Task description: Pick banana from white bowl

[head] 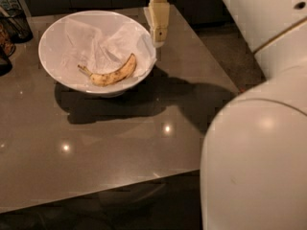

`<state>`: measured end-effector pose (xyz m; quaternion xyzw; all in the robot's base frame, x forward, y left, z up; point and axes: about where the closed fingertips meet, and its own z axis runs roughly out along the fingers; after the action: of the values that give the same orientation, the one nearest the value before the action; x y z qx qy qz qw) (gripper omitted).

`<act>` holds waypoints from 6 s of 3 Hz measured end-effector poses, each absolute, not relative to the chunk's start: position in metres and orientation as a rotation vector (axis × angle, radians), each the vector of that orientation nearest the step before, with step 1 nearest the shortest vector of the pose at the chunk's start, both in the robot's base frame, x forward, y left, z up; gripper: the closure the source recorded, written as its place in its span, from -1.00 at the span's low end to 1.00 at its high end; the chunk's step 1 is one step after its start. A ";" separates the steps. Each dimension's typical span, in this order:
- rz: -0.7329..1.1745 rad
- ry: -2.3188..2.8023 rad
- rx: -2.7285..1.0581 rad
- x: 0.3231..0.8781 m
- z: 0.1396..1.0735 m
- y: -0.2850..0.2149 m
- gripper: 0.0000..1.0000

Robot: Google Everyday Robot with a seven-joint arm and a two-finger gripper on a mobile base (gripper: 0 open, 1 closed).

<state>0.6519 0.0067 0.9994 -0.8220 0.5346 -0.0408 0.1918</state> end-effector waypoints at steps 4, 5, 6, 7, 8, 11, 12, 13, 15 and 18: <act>0.061 1.418 -2.293 0.678 0.961 0.073 -1.00; 0.156 1.457 -2.270 0.670 0.947 0.086 -1.00; 0.227 1.493 -2.256 0.664 0.934 0.095 -1.00; 0.279 1.522 -2.245 0.657 0.924 0.099 -1.00; 0.323 1.546 -2.229 0.649 0.912 0.099 -0.86; 0.371 1.578 -2.229 0.651 0.885 0.093 -0.44; 0.387 1.582 -2.237 0.654 0.877 0.092 -0.32; 0.407 1.582 -2.247 0.655 0.870 0.093 -0.16; 0.443 1.590 -2.261 0.653 0.855 0.095 -0.16; 0.426 1.597 -2.278 0.649 0.844 0.095 0.18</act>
Offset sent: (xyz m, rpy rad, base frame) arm 0.0167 0.0420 -0.0228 0.0455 0.0479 0.0962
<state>0.6492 0.0949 0.8435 -0.7985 0.5599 0.1494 0.1630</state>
